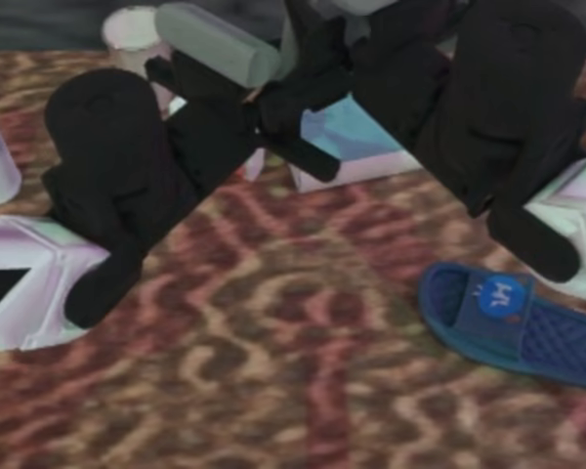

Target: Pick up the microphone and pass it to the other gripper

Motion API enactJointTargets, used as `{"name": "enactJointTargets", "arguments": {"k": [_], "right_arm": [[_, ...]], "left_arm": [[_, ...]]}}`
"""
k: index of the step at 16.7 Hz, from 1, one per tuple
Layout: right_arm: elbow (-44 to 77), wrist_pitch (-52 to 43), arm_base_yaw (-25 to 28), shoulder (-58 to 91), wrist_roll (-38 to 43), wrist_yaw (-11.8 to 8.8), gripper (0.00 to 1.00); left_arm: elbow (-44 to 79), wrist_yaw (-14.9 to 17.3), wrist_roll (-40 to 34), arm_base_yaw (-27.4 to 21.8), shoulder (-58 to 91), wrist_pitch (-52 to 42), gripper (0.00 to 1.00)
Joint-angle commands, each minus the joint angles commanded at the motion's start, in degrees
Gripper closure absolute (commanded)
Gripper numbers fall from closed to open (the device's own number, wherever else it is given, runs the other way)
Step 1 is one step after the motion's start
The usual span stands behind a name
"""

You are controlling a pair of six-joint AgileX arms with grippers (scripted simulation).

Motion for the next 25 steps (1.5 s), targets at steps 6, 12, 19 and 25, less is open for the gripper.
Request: {"name": "enactJointTargets", "arguments": {"k": [6,12,19,25], "right_arm": [[0.00,0.00,0.00,0.00,0.00,0.00,0.90],[0.00,0.00,0.00,0.00,0.00,0.00,1.00],[0.00,0.00,0.00,0.00,0.00,0.00,1.00],[0.00,0.00,0.00,0.00,0.00,0.00,1.00]], "left_arm": [[0.00,0.00,0.00,0.00,0.00,0.00,1.00],[0.00,0.00,0.00,0.00,0.00,0.00,1.00],[0.00,0.00,0.00,0.00,0.00,0.00,0.77],[0.00,0.00,0.00,0.00,0.00,0.00,0.32]]}}
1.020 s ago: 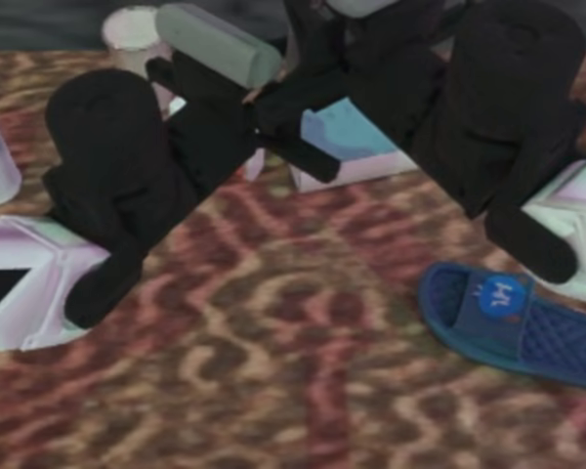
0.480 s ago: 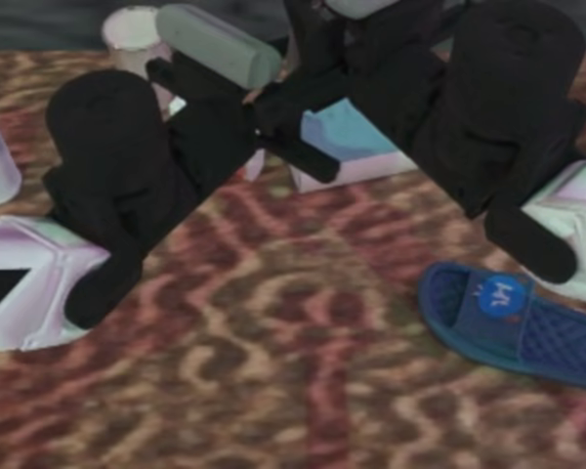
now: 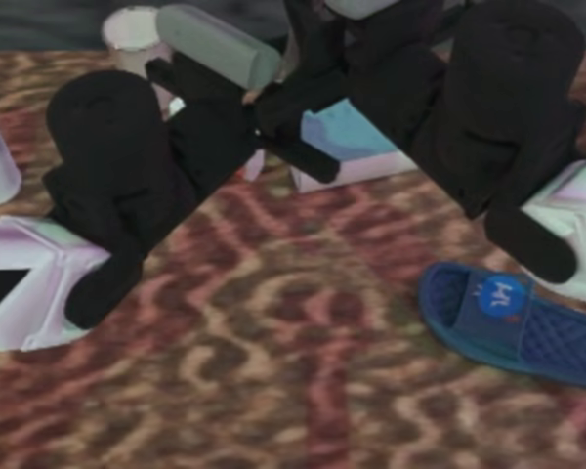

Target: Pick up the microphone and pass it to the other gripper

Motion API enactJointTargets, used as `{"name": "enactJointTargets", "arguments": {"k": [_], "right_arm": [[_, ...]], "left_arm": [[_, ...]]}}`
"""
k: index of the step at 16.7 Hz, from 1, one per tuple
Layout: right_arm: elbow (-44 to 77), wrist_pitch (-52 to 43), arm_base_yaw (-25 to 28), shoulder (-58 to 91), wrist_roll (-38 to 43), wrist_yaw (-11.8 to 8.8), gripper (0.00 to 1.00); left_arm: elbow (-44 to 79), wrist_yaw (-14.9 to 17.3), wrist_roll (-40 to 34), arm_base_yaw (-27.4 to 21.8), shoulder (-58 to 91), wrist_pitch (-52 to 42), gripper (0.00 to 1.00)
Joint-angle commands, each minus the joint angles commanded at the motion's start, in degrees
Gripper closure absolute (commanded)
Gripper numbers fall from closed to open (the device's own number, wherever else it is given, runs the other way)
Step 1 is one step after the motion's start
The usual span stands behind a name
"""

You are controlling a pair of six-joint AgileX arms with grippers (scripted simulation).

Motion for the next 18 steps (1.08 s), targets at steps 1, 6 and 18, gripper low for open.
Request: {"name": "enactJointTargets", "arguments": {"k": [1,6,18], "right_arm": [[0.00,0.00,0.00,0.00,0.00,0.00,1.00],[0.00,0.00,0.00,0.00,0.00,0.00,1.00],[-3.18,-0.06,-2.61,-3.47,-0.59,-2.44,1.00]], "left_arm": [[0.00,0.00,0.00,0.00,0.00,0.00,0.25],[0.00,0.00,0.00,0.00,0.00,0.00,0.00],[-6.11,-1.81,0.84,3.46,-6.69,-1.10,0.00]]}}
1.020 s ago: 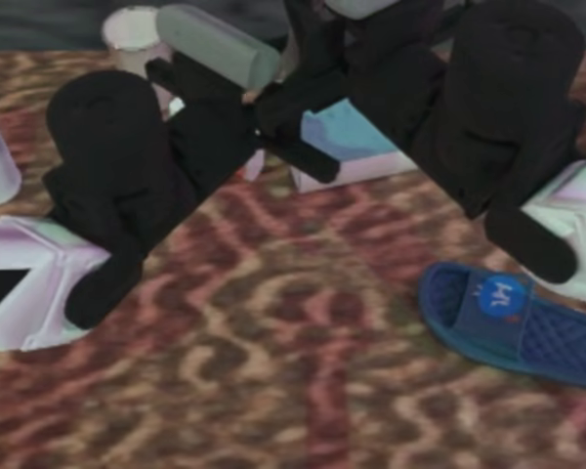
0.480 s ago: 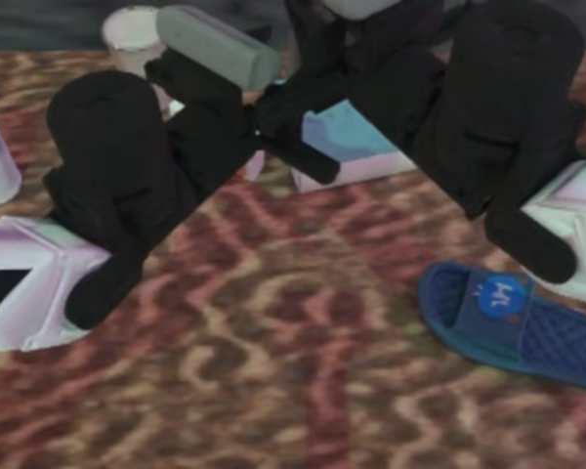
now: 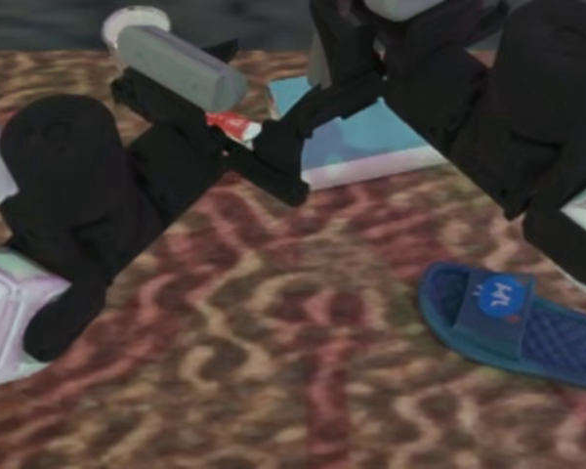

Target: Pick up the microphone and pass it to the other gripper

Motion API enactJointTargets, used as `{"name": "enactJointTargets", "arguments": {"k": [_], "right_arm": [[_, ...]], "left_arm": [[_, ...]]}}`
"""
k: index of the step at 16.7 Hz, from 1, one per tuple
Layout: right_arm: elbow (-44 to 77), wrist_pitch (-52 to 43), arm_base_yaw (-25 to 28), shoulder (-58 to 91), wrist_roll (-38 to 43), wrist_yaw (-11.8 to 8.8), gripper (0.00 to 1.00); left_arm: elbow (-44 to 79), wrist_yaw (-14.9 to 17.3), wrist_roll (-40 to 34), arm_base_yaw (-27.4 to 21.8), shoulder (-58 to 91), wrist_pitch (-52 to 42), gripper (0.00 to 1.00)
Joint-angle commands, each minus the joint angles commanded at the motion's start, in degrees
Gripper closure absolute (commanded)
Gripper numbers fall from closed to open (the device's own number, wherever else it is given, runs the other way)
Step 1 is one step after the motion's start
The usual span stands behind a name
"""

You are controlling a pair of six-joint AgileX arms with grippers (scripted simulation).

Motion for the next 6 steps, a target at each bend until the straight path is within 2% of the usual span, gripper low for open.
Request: {"name": "enactJointTargets", "arguments": {"k": [4,6], "right_arm": [[-3.38,0.06,-3.17,-3.52,0.10,-3.51,1.00],[-3.83,0.05,-3.60,-3.96,0.12,-3.95,1.00]], "left_arm": [[-7.56,0.95,-0.03,1.42,-8.65,-0.93,0.00],[-8.39,1.08,-0.03,1.61,-9.53,-1.04,0.00]]}}
